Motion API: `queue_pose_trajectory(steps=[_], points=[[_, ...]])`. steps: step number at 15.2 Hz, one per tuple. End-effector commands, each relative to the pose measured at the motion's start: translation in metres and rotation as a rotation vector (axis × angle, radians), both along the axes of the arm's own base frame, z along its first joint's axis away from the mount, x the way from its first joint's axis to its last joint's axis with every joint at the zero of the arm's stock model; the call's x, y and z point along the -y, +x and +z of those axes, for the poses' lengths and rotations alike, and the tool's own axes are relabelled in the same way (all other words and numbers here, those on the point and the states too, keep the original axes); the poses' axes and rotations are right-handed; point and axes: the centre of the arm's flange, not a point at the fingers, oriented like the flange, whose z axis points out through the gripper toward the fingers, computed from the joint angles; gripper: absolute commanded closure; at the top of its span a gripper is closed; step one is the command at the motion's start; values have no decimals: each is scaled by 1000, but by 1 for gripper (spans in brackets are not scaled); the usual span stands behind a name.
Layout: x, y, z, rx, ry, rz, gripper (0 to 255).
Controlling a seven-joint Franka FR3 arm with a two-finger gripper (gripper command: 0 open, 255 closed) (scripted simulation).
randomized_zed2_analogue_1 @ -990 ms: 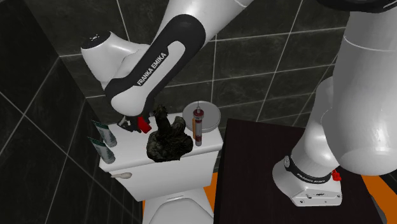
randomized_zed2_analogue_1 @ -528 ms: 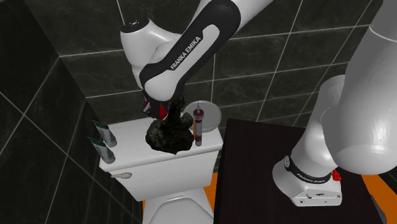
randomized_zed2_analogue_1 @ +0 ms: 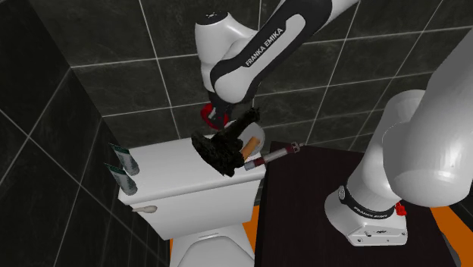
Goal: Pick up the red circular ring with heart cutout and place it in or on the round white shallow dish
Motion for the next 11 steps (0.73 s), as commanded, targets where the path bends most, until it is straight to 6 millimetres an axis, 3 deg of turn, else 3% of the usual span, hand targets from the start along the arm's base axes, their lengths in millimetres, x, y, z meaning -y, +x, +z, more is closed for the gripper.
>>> queue_pose_trajectory(steps=[1, 5, 11], points=[[18, -19, -4, -13, 4, -1, 255], [54, -59, -1, -13, 4, -1, 255], [54, -59, -33, -13, 4, -1, 255]])
